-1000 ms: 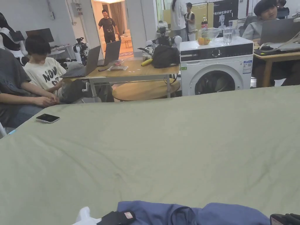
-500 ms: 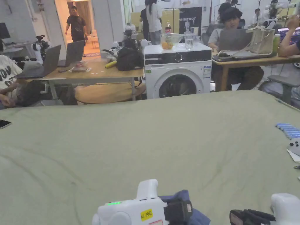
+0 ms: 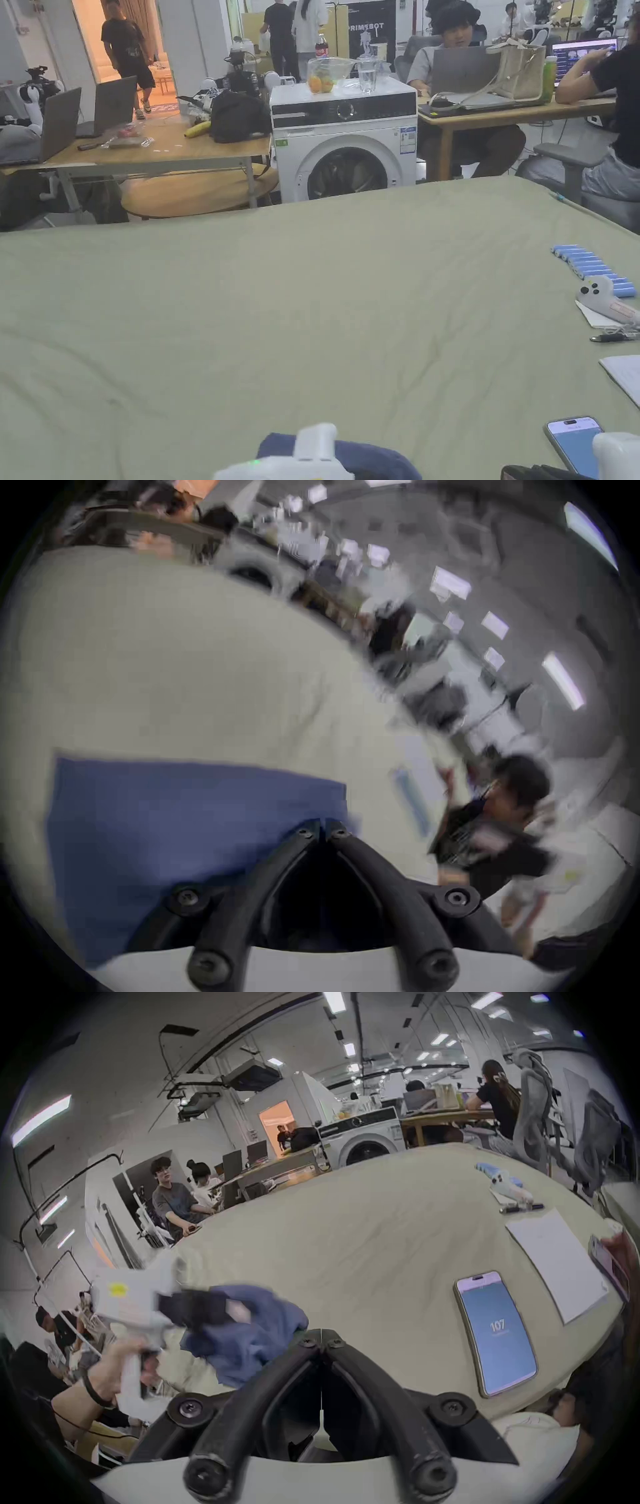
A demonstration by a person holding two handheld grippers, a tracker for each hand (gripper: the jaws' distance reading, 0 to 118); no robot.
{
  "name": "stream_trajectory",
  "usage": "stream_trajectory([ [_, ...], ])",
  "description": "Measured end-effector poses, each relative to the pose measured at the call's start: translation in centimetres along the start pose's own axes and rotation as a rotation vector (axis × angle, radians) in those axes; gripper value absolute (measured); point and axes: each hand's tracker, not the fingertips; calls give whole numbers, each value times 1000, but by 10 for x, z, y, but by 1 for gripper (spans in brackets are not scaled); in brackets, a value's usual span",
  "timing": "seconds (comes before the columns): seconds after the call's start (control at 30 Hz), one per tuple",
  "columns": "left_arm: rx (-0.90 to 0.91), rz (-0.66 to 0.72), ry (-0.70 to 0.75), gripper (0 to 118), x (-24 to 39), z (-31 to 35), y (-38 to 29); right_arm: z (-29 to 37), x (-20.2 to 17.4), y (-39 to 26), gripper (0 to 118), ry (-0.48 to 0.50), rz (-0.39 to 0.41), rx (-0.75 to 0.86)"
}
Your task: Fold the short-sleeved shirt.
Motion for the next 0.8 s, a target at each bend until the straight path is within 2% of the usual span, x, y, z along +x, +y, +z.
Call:
stream_trajectory([
  [0.07, 50, -40, 108, 0, 17, 0, 3, -1, -4, -5, 0, -17, 16, -14],
  [0.13, 11, -94, 123, 0, 20, -3, 6, -9, -7, -8, 0, -9, 24, -44],
  [0.3, 113, -5, -2, 0, 21, 33, 15, -37, -32, 1, 0, 53, 67, -84],
  [0.33, 156, -12, -26, 5, 25, 48, 17, -45, -37, 7, 0, 74, 66, -89],
  [0.4, 248, -58, -25, 39, 33, 88, 23, -64, -50, 17, 0, 133, 61, -110],
  [0.43, 286, -74, -25, 61, 34, 106, 25, -74, -56, 21, 0, 158, 64, -122],
  [0.47, 313, -72, -20, 72, 29, 127, 26, -87, -62, 25, 0, 171, 66, -134],
  [0.5, 331, -49, -9, 76, 22, 143, 26, -102, -67, 27, 0, 180, 68, -162],
  [0.57, 361, 14, 11, 77, 2, 167, 21, -137, -72, 26, 0, 166, 107, -225],
  [0.63, 342, 75, 46, 77, -24, 177, 14, -178, -73, 11, 0, 28, 194, -415],
  [0.67, 305, 128, 78, 78, -37, 176, 10, -188, -72, 1, 0, 20, 186, -430],
  [0.7, 280, 161, 81, 78, -49, 174, 5, -178, -71, 5, 0, 93, 145, -301],
  [0.73, 268, 186, 73, 78, -58, 173, 1, -172, -72, 7, 0, 66, 130, -307],
  [0.77, 257, 207, 59, 78, -66, 168, -3, -172, -77, 6, 0, 51, 138, -331],
  [0.8, 247, 230, 40, 78, -73, 163, -6, -171, -78, 5, 0, 31, 189, -335],
])
